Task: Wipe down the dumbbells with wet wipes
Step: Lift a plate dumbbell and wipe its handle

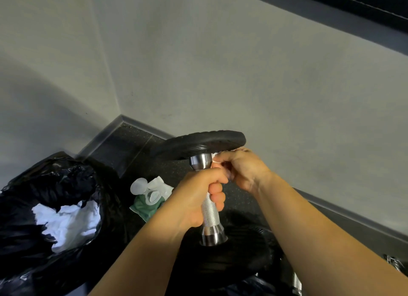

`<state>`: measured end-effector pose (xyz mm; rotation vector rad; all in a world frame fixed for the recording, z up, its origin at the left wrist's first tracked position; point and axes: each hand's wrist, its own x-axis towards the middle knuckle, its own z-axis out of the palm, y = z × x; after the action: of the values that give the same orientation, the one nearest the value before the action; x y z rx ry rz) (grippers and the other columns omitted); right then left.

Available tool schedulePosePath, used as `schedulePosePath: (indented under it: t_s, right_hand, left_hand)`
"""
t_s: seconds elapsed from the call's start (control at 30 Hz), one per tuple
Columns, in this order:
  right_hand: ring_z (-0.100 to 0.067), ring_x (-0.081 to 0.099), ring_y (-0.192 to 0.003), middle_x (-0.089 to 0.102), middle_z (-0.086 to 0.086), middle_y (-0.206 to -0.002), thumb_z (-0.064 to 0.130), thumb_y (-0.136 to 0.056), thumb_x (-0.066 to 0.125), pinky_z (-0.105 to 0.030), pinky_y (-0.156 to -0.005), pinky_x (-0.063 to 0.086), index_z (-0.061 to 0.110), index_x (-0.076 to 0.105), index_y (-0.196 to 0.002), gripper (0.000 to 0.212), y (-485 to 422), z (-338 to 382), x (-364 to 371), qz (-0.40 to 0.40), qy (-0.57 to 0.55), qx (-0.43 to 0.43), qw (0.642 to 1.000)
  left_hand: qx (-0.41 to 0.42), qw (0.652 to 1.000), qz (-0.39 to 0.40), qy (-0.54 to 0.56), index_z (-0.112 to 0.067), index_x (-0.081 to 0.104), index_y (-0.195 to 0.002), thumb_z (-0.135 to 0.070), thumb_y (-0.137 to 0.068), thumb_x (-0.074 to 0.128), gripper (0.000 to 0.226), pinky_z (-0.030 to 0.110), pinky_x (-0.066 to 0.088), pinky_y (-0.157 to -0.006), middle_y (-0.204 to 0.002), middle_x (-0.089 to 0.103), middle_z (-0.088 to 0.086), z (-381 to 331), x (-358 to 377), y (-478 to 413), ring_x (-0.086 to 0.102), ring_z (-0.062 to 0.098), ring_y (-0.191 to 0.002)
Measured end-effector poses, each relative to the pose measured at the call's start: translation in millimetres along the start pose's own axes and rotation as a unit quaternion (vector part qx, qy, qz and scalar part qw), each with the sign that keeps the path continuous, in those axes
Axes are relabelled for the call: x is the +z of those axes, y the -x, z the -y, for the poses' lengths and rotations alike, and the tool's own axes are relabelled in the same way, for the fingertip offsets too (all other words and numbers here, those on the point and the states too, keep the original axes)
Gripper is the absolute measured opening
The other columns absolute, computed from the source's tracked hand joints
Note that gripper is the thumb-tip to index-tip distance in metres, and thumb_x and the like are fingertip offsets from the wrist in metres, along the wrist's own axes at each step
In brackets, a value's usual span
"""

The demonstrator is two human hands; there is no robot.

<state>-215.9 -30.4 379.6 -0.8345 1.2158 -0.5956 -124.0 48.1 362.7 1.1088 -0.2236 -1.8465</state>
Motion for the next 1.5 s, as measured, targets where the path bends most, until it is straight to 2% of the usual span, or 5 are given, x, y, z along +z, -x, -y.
schedulePosePath:
  t_s: [0.23,0.5,0.77,1.2,1.5]
  right_hand:
    - [-0.016,0.060,-0.046,0.064,-0.009,-0.063,-0.019,-0.074,0.055,-0.020,-0.045,0.052,0.003,0.062,-0.073,0.023,0,4,0,-0.061,0.014,-0.036,0.997]
    - [-0.037,0.070,-0.067,0.071,-0.014,-0.068,-0.006,-0.064,0.067,-0.051,-0.064,0.059,0.020,0.067,-0.063,0.025,7,9,9,-0.171,0.200,-0.179,0.948]
    - [-0.034,0.069,-0.076,0.063,-0.016,-0.093,-0.015,-0.077,0.065,-0.026,-0.057,0.059,0.007,0.056,-0.108,0.039,24,5,21,-0.099,0.040,-0.150,0.983]
    - [-0.014,0.064,-0.046,0.067,-0.005,-0.056,-0.017,-0.080,0.053,-0.017,-0.042,0.050,0.006,0.063,-0.073,0.026,3,-5,-6,0.001,-0.038,-0.032,0.999]
    - [-0.029,0.067,-0.057,0.067,-0.016,-0.070,-0.019,-0.072,0.063,-0.037,-0.061,0.061,0.007,0.068,-0.077,0.027,3,-2,2,-0.125,0.089,-0.154,0.976]
  left_hand:
    - [-0.040,0.994,0.006,0.101,-0.017,0.060,-0.066,-0.006,-0.083,0.056,0.020,0.017,0.030,-0.040,-0.050,0.031,-0.006,0,2,-3,0.032,0.007,-0.039]
    - [0.001,0.992,-0.118,-0.035,-0.011,0.059,-0.085,-0.023,-0.083,0.069,0.015,0.030,0.047,-0.061,-0.067,0.056,0.004,10,-5,-21,0.056,0.015,-0.058]
    - [0.075,0.977,-0.198,-0.028,-0.012,0.053,-0.074,-0.017,-0.087,0.066,0.019,0.019,0.033,-0.039,-0.047,0.041,-0.001,7,-4,-15,0.038,0.010,-0.036]
    - [-0.039,0.998,0.032,0.035,-0.021,0.054,-0.047,-0.003,-0.084,0.049,0.042,0.017,0.024,-0.039,-0.046,0.025,-0.008,3,0,-3,0.026,0.006,-0.037]
    - [0.046,0.987,-0.155,-0.022,-0.010,0.058,-0.083,-0.013,-0.083,0.066,0.009,0.026,0.044,-0.058,-0.058,0.052,0.000,10,-2,-21,0.051,0.012,-0.055]
